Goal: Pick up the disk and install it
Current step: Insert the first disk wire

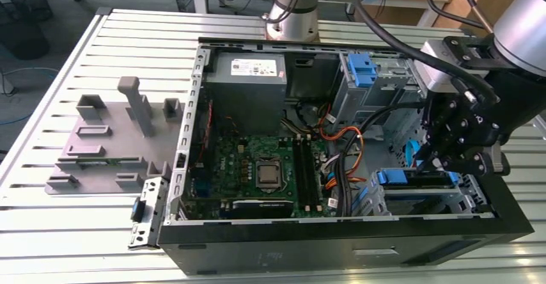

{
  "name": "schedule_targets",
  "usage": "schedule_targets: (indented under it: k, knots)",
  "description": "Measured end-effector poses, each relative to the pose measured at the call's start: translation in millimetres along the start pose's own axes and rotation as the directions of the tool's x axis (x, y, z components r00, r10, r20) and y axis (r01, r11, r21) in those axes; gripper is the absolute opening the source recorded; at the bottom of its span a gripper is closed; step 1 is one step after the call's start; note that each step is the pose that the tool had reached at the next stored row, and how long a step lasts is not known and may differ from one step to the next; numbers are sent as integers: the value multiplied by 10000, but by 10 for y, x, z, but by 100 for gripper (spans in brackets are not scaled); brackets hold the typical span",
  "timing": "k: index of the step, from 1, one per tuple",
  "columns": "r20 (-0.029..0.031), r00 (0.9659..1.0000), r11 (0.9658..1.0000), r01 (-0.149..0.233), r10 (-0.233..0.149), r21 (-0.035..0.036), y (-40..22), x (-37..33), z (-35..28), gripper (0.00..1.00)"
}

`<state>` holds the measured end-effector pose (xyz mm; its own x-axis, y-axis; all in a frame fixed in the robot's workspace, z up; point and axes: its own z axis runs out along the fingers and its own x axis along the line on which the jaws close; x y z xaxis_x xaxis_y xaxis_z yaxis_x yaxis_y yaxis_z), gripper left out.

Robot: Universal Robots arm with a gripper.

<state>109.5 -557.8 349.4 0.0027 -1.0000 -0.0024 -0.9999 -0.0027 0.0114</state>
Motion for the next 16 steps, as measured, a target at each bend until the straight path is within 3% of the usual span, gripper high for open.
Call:
schedule_targets:
  k: [6,16]
  knots:
    - [1,10000,10000,0,0,0,-62,-1,0,24]
    - [1,10000,10000,-1,1,0,-65,-1,-58,24]
